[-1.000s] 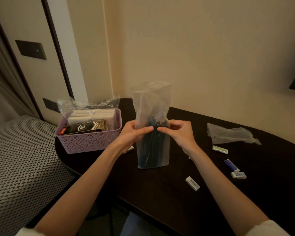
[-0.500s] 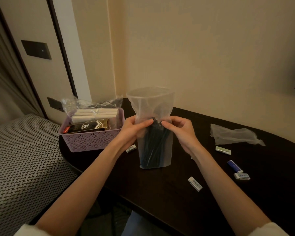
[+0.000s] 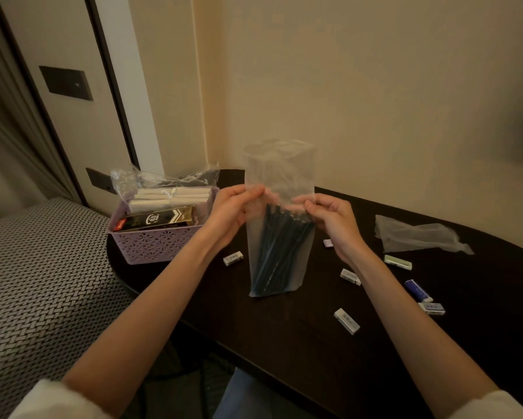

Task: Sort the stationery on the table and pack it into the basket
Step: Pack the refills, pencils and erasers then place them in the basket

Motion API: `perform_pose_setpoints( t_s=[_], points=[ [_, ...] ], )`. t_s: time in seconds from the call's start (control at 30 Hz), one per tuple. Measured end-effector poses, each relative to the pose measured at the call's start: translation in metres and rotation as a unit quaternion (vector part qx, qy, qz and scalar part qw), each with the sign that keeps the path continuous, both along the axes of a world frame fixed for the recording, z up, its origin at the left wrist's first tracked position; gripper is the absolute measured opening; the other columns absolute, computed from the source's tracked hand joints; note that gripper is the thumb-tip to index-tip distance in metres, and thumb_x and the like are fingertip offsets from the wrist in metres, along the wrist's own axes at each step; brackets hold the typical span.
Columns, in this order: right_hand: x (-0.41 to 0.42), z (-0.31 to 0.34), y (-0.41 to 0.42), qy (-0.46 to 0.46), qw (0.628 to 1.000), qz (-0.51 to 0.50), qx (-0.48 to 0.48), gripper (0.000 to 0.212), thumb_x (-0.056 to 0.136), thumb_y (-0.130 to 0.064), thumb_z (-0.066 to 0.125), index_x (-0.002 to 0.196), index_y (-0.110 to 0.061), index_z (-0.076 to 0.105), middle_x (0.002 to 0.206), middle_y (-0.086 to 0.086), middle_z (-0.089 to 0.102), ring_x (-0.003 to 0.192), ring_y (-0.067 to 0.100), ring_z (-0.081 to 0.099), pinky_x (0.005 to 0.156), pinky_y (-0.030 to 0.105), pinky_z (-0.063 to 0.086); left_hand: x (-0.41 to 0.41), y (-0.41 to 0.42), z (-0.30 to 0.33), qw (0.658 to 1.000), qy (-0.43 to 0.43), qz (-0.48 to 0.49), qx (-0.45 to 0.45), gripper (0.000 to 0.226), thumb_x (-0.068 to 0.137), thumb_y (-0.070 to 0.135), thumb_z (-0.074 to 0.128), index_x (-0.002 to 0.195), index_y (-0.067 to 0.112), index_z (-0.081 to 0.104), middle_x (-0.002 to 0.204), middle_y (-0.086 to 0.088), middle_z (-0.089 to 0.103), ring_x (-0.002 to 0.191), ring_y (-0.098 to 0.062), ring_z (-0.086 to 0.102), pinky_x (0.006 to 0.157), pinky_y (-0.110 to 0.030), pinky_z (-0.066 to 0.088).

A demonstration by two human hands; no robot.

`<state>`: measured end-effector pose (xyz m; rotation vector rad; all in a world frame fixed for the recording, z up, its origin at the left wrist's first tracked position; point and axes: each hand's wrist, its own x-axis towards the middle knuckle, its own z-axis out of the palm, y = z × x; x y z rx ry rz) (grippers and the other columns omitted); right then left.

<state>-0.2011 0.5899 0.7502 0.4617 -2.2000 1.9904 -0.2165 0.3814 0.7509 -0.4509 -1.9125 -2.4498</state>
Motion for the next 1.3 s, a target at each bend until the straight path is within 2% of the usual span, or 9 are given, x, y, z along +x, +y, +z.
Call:
perform_pose_setpoints(
  t_s=[0.33, 0.47, 0.73, 0.87, 0.93, 1.0, 1.1, 1.2, 1.3],
  points=[
    [-0.008, 0.022, -0.002, 0.042, 0.999, -0.003, -0.030, 0.016, 0.088, -0.008, 0.066, 0.104, -0.009, 0.068, 0.093, 0.000, 0.075, 0.090, 0.014, 0.071, 0.074, 0.020, 0.055, 0.001, 0.011, 0.019, 0.996, 0.056, 0.055, -0.042, 0.018, 0.093, 0.010, 0.060, 0.108, 0.002, 0.067, 0.103, -0.014, 0.073, 0.100, -0.027, 0.069, 0.089, -0.041, 0.056],
    [-0.013, 0.040, -0.003, 0.082, 0.996, -0.018, -0.039, 0.014, 0.090, -0.011, 0.063, 0.098, 0.000, 0.068, 0.085, 0.007, 0.075, 0.080, 0.020, 0.072, 0.073, 0.028, 0.057, 0.001, 0.014, 0.037, 0.995, 0.072, 0.064, -0.008, 0.012, 0.093, 0.010, 0.059, 0.100, 0.004, 0.067, 0.095, -0.010, 0.075, 0.089, -0.024, 0.072, 0.081, -0.038, 0.059],
    [-0.012, 0.055, 0.003, 0.126, 0.991, -0.042, -0.032, 0.031, 0.100, -0.023, 0.049, 0.093, 0.000, 0.069, 0.079, 0.006, 0.075, 0.071, 0.020, 0.071, 0.064, 0.026, 0.054, 0.008, 0.014, 0.061, 0.989, 0.115, 0.088, 0.020, 0.015, 0.094, 0.002, 0.055, 0.104, -0.008, 0.063, 0.084, -0.012, 0.073, 0.071, -0.022, 0.072, 0.069, -0.033, 0.060],
    [-0.007, 0.041, 0.008, 0.071, 0.994, 0.020, -0.075, 0.032, 0.090, -0.029, 0.059, 0.105, -0.001, 0.068, 0.095, 0.012, 0.073, 0.092, 0.026, 0.070, 0.082, 0.035, 0.054, 0.008, 0.014, 0.060, 0.991, 0.112, 0.074, 0.021, 0.017, 0.094, 0.003, 0.056, 0.105, -0.008, 0.063, 0.089, -0.016, 0.072, 0.076, -0.026, 0.072, 0.073, -0.035, 0.060],
    [-0.008, 0.028, 0.011, 0.025, 0.997, 0.064, -0.027, 0.041, 0.085, -0.031, 0.067, 0.115, -0.004, 0.066, 0.110, 0.012, 0.071, 0.108, 0.026, 0.065, 0.095, 0.043, 0.049, 0.008, 0.013, 0.060, 0.992, 0.112, 0.063, 0.021, 0.016, 0.094, 0.004, 0.057, 0.105, -0.006, 0.063, 0.091, -0.015, 0.072, 0.078, -0.027, 0.072, 0.075, -0.036, 0.060],
    [-0.010, 0.018, 0.014, -0.003, 0.997, 0.079, 0.014, 0.034, 0.088, -0.024, 0.065, 0.116, -0.006, 0.067, 0.114, 0.009, 0.070, 0.112, 0.022, 0.063, 0.102, 0.047, 0.046, 0.006, 0.014, 0.060, 0.992, 0.110, 0.062, 0.022, 0.016, 0.094, 0.004, 0.057, 0.105, -0.005, 0.063, 0.091, -0.014, 0.073, 0.078, -0.026, 0.072, 0.077, -0.036, 0.060],
    [-0.007, 0.016, 0.013, -0.009, 0.997, 0.072, 0.006, 0.022, 0.094, -0.017, 0.057, 0.109, -0.008, 0.071, 0.108, 0.007, 0.072, 0.111, 0.017, 0.062, 0.101, 0.043, 0.045, 0.006, 0.014, 0.054, 0.993, 0.098, 0.064, 0.023, 0.018, 0.089, 0.012, 0.064, 0.103, 0.001, 0.066, 0.093, -0.012, 0.074, 0.088, -0.026, 0.072, 0.083, -0.037, 0.058],
    [-0.003, 0.020, 0.012, -0.008, 0.997, 0.079, 0.001, 0.022, 0.095, -0.015, 0.054, 0.108, -0.008, 0.071, 0.106, 0.009, 0.072, 0.110, 0.018, 0.064, 0.098, 0.038, 0.047, 0.007, 0.010, 0.039, 0.991, 0.094, 0.072, -0.068, 0.023, 0.082, 0.015, 0.071, 0.105, 0.011, 0.068, 0.099, -0.003, 0.075, 0.097, -0.019, 0.071, 0.084, -0.031, 0.057],
    [-0.003, 0.026, 0.015, -0.012, 0.995, 0.100, -0.001, 0.025, 0.096, -0.013, 0.052, 0.113, -0.002, 0.067, 0.106, 0.017, 0.071, 0.106, 0.026, 0.067, 0.094, 0.037, 0.052, 0.006, 0.004, 0.026, 0.984, 0.112, 0.061, -0.128, 0.015, 0.086, 0.009, 0.068, 0.101, 0.007, 0.071, 0.092, -0.006, 0.075, 0.084, -0.018, 0.072, 0.074, -0.026, 0.057]
  ],
)
